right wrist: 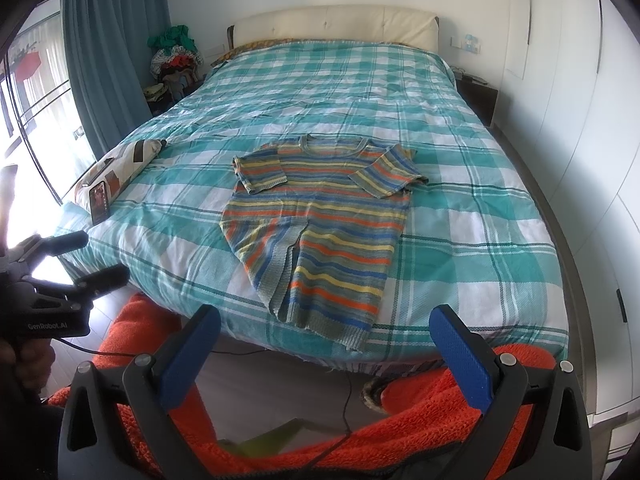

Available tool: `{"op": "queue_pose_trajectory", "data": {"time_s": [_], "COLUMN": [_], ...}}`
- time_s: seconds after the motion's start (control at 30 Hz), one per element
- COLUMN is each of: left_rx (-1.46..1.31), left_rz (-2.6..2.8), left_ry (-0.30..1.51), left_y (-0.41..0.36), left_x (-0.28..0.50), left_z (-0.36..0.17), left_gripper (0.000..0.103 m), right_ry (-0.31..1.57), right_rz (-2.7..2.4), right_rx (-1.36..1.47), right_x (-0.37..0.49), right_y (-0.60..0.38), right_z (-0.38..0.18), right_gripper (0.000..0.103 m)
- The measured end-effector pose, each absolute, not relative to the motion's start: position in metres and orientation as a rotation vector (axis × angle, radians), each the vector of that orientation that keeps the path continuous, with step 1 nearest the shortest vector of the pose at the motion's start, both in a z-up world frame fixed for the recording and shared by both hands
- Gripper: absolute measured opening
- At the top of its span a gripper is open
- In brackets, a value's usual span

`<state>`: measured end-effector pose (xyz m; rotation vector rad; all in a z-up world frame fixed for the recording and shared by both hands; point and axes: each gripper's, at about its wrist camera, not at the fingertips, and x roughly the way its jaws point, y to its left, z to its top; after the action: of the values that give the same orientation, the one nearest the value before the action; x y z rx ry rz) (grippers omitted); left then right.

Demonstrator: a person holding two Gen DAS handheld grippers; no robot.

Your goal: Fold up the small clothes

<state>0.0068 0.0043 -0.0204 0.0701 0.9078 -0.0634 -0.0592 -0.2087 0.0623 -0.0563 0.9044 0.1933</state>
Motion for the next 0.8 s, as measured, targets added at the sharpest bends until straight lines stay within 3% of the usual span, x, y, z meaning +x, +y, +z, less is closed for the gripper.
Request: {"op": "queue_pose_trajectory", "data": {"time_s": [0.8], "left_rx": [0.084], "left_rz": [-0.063], "left_ry": [0.907], "left_y": [0.0018], "left_x": [0.0095], "left_z": [-0.0211], "left_gripper": [0.102], "right_ry": [0.908], "right_rz": [0.184], "right_rx": [-0.042], "right_x": [-0.0575], "right_y": [-0.2089], "right_z": [0.0575], "right_gripper": [0.103]}}
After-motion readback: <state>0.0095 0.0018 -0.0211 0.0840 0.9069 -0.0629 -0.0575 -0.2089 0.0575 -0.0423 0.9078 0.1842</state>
